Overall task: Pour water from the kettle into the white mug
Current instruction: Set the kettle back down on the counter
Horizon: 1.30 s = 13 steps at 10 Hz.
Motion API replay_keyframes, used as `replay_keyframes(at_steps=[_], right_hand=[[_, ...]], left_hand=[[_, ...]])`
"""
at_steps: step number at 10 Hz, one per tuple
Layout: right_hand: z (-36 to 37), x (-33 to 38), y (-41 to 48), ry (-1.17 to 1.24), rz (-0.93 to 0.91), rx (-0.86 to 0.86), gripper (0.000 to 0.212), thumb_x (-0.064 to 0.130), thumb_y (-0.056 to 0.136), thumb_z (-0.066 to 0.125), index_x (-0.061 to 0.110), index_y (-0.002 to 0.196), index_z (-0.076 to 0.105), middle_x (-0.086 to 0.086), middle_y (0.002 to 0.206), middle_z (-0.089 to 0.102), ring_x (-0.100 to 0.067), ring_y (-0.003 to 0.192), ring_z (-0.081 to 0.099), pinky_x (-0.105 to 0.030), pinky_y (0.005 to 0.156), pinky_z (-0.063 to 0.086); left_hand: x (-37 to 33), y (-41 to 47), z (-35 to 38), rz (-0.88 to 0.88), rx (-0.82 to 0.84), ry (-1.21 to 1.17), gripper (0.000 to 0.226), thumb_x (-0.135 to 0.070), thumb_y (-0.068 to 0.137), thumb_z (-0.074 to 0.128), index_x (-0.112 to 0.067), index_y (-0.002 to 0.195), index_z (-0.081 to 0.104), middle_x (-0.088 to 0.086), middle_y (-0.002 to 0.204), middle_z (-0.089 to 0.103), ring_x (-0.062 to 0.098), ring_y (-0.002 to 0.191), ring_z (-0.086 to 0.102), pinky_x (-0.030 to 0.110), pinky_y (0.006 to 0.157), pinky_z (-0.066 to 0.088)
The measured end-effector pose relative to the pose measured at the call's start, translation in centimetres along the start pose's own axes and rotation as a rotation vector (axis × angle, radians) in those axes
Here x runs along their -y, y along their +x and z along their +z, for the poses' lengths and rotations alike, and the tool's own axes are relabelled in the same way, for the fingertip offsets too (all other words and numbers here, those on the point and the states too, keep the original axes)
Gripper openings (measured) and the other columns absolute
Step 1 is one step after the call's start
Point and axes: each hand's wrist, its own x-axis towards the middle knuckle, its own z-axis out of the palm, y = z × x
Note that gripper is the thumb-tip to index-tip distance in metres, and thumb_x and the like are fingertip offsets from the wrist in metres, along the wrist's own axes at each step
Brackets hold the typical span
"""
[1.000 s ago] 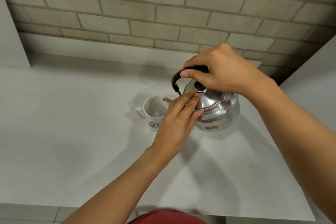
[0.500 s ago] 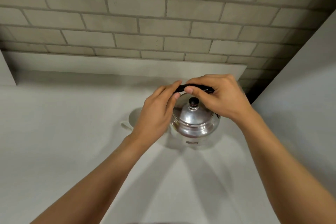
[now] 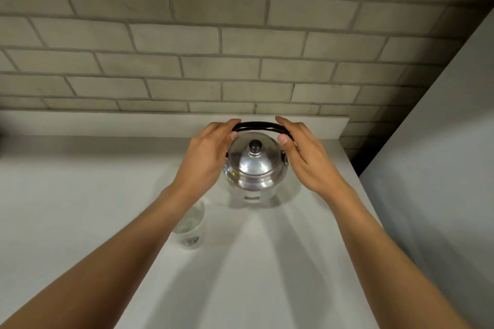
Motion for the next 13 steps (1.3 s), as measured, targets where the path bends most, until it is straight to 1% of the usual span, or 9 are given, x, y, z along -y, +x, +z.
replay_keyframes(at_steps=[1, 2, 3, 5, 7, 9, 10, 12, 13], right_hand=[[0.7, -1.3, 2.0, -0.034, 0.027, 0.019, 0.051, 0.044, 0.112, 0.031, 0.025, 0.158, 0.039, 0.002, 0.145, 0.054, -0.013, 0.133, 0.052, -0.026, 0.111, 0.037], [1.7, -2.3, 4.3, -0.073, 0.066, 0.063, 0.043, 0.037, 0.112, 0.031, 0.023, 0.151, 0.044, -0.002, 0.14, 0.062, -0.02, 0.125, 0.058, -0.032, 0.103, 0.045], [2.7, -3.4, 6.4, -0.103, 0.132, 0.096, 0.029, 0.034, 0.111, 0.031, 0.028, 0.129, 0.052, 0.002, 0.105, 0.069, -0.022, 0.093, 0.066, -0.039, 0.079, 0.051], [4.5, -5.6, 9.1, -0.248, 0.154, 0.166, 0.029, 0.03, 0.11, 0.032, 0.021, 0.132, 0.05, -0.007, 0.11, 0.071, -0.033, 0.093, 0.065, -0.05, 0.082, 0.056], [5.2, -7.4, 11.8, -0.294, 0.156, 0.192, 0.037, 0.023, 0.11, 0.036, 0.021, 0.147, 0.043, -0.009, 0.129, 0.068, -0.035, 0.107, 0.065, -0.046, 0.088, 0.055], [5.0, -7.0, 12.6, -0.217, 0.167, 0.222, 0.038, 0.022, 0.111, 0.039, 0.018, 0.148, 0.044, -0.018, 0.107, 0.073, -0.036, 0.088, 0.068, -0.033, 0.072, 0.045], [-0.6, -2.8, 10.9, -0.21, 0.144, 0.044, 0.037, 0.026, 0.111, 0.038, 0.02, 0.147, 0.044, -0.017, 0.099, 0.072, -0.036, 0.084, 0.068, -0.035, 0.071, 0.049], [-0.5, -2.5, 10.2, -0.208, 0.191, 0.06, 0.046, 0.037, 0.111, 0.036, 0.027, 0.157, 0.034, -0.008, 0.098, 0.07, -0.035, 0.092, 0.07, -0.039, 0.078, 0.055], [0.5, -2.2, 9.4, -0.212, 0.234, 0.033, 0.059, 0.048, 0.108, 0.037, 0.028, 0.163, 0.023, -0.008, 0.13, 0.069, -0.03, 0.119, 0.064, -0.047, 0.098, 0.055]], left_hand=[[1.7, 2.3, 0.7, 0.024, -0.008, 0.029, 0.032, -0.015, 0.107, 0.051, -0.011, 0.136, 0.063, 0.009, 0.116, 0.069, 0.021, 0.102, 0.063, -0.003, 0.087, 0.031], [3.6, 4.1, 2.1, 0.01, 0.01, 0.051, 0.032, -0.011, 0.106, 0.052, -0.01, 0.135, 0.063, 0.012, 0.113, 0.069, 0.024, 0.096, 0.064, 0.005, 0.082, 0.035], [5.6, 5.6, 3.6, -0.068, 0.042, 0.012, 0.033, -0.013, 0.107, 0.049, -0.011, 0.138, 0.061, 0.011, 0.116, 0.067, 0.023, 0.099, 0.063, 0.009, 0.084, 0.037], [8.9, 7.8, 5.6, -0.163, 0.092, -0.002, 0.034, -0.018, 0.108, 0.048, -0.014, 0.139, 0.061, 0.008, 0.121, 0.066, 0.018, 0.099, 0.062, 0.014, 0.088, 0.038], [10.7, 9.8, 7.1, -0.182, 0.112, 0.005, 0.034, -0.018, 0.108, 0.047, -0.014, 0.139, 0.06, 0.007, 0.126, 0.065, 0.025, 0.101, 0.066, 0.02, 0.093, 0.043], [10.6, 10.5, 6.6, -0.168, 0.094, 0.018, 0.033, -0.018, 0.108, 0.047, -0.016, 0.138, 0.061, 0.008, 0.126, 0.065, 0.027, 0.105, 0.065, 0.032, 0.099, 0.05], [5.4, 11.4, 3.0, 0.006, 0.043, -0.014, 0.033, -0.02, 0.108, 0.047, -0.017, 0.137, 0.061, 0.007, 0.127, 0.065, 0.024, 0.11, 0.064, 0.026, 0.099, 0.047], [5.9, 11.7, 4.1, -0.041, 0.061, -0.012, 0.038, -0.03, 0.107, 0.049, -0.024, 0.145, 0.054, 0.004, 0.141, 0.059, 0.02, 0.126, 0.058, 0.018, 0.103, 0.037], [6.2, 11.4, 3.9, -0.061, 0.079, 0.026, 0.05, -0.04, 0.105, 0.051, -0.027, 0.152, 0.043, 0.002, 0.147, 0.051, 0.02, 0.131, 0.051, 0.024, 0.103, 0.036]])
